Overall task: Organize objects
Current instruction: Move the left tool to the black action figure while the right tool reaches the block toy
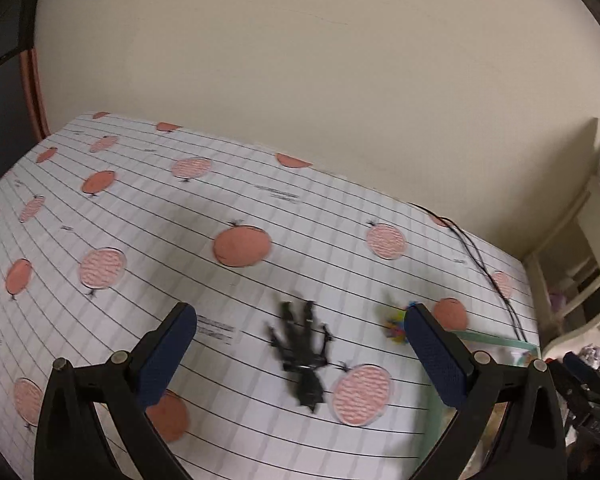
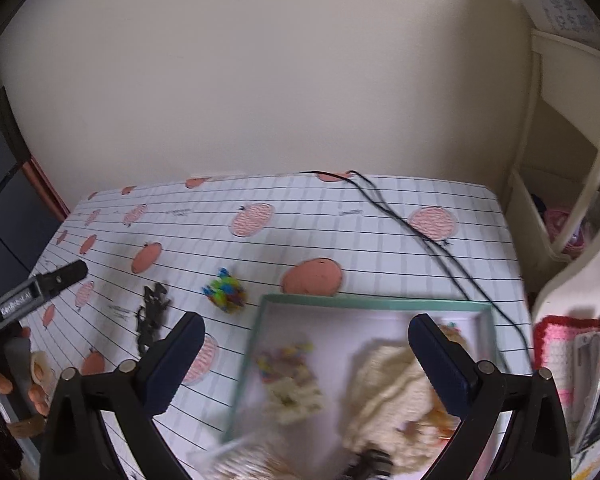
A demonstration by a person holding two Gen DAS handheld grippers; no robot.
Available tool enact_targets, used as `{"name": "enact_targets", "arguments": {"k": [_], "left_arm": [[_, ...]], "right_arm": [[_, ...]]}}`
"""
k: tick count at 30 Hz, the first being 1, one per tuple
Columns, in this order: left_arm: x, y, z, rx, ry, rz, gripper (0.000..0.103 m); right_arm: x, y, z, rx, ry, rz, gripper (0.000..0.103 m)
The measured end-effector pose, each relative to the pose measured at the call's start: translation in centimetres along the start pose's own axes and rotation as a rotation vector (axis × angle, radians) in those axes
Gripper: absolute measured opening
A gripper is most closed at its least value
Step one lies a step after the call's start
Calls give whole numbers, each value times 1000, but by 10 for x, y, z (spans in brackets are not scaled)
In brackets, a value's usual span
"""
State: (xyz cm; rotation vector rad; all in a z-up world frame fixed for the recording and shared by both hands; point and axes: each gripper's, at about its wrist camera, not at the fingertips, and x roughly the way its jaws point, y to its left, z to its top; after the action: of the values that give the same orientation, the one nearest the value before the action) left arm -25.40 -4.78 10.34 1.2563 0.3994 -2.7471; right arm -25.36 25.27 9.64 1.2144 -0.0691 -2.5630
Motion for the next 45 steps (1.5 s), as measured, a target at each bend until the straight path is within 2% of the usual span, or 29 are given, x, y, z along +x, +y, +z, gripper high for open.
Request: {"name": "enact_targets", "arguments": {"k": [7, 10, 16, 20, 25, 30, 32, 45], "left_arm": [[6, 18, 2, -6, 12, 13, 103], [8, 25, 1, -23, 10, -10, 103], [20, 26, 1, -32, 36, -38, 103], [37, 22, -1, -44, 71, -42, 103], [58, 21, -9, -71, 123, -51, 103], [65, 22, -10, -62, 127, -47, 103], [68, 23, -11, -66, 134, -41, 103], [83, 20, -16, -48, 160, -35, 102]], "right_arm": [[21, 43, 0, -25, -2, 12, 103], [33, 55, -1, -31, -4, 4, 103], [63, 69, -6, -33, 38, -4, 101], [79, 76, -9, -66, 67, -42, 101], [94, 80, -7, -81, 86, -49, 101], [105, 86, -3, -93, 97, -55, 98], [109, 89, -2, -111, 104, -66, 91], [131, 97, 4, -154, 129, -97, 78]]}}
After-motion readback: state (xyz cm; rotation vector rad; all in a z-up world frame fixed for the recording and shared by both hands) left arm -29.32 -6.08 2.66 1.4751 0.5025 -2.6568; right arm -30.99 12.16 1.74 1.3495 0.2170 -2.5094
